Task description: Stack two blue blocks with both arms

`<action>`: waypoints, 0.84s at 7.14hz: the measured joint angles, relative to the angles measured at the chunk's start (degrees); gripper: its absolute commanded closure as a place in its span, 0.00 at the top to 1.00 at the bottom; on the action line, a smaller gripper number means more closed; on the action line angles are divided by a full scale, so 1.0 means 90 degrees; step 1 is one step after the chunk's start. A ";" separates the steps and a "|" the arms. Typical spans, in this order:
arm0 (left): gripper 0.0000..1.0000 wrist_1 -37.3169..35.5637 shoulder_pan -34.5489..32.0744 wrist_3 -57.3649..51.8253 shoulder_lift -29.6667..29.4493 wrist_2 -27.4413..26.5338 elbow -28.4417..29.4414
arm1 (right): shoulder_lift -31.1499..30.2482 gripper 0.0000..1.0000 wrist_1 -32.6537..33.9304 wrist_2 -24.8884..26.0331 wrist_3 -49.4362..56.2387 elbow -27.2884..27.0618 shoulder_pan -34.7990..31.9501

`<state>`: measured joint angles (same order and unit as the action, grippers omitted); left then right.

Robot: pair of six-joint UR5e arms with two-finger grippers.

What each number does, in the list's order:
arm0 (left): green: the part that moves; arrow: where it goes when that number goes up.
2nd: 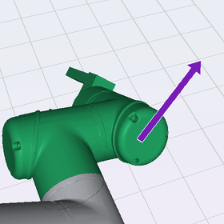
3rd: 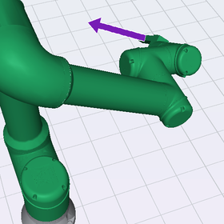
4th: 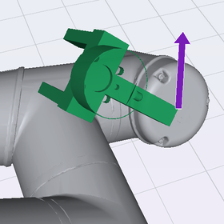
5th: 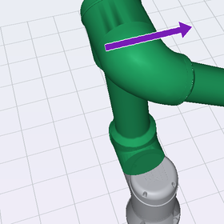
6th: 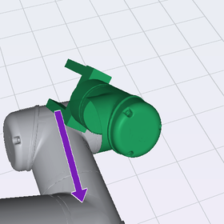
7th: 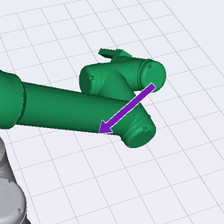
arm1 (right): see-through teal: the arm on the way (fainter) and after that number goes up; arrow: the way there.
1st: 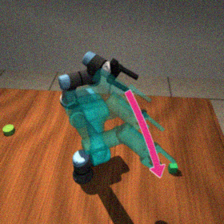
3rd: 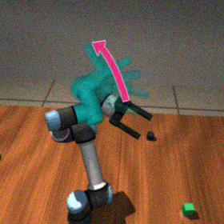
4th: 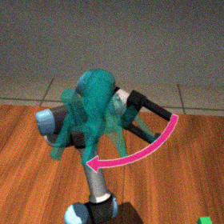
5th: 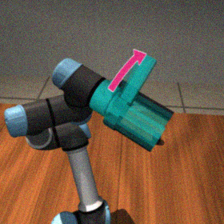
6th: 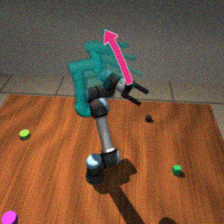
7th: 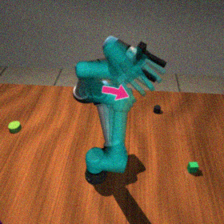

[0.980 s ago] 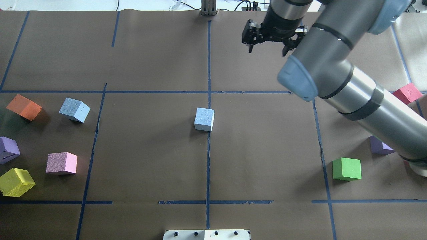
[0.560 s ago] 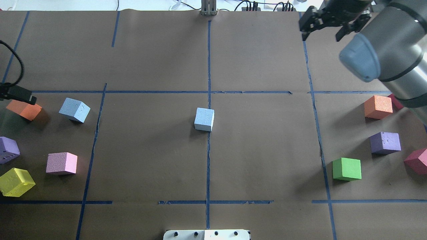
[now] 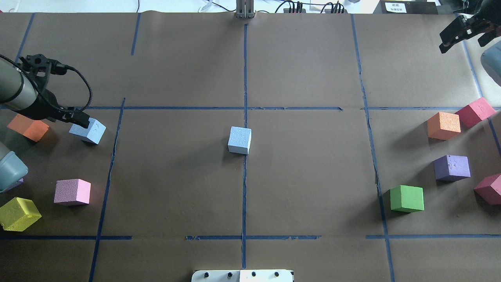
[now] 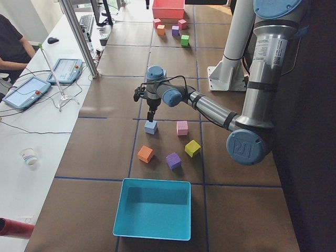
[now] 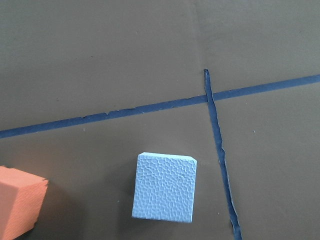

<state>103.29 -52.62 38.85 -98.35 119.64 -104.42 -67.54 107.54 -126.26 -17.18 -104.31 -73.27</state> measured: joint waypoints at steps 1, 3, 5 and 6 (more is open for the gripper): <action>1.00 0.0138 0.0096 -0.0008 -0.0130 -0.0066 0.0328 | -0.0129 1.00 -0.0010 -0.0111 0.0061 0.0004 -0.0093; 1.00 0.0271 0.0159 -0.0041 -0.0314 -0.0114 0.0787 | -0.0272 1.00 -0.0015 -0.0239 0.0258 0.0014 -0.0232; 1.00 0.0288 0.0213 -0.0048 -0.0365 -0.0119 0.0943 | -0.0327 1.00 -0.0015 -0.0256 0.0327 0.0021 -0.0272; 1.00 0.0290 0.0247 -0.0046 -0.0410 -0.0120 0.1043 | -0.0336 1.00 -0.0015 -0.0257 0.0333 0.0021 -0.0281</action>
<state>105.90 -50.39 38.43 -102.05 118.56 -95.03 -70.57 107.40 -128.58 -14.18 -104.12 -75.79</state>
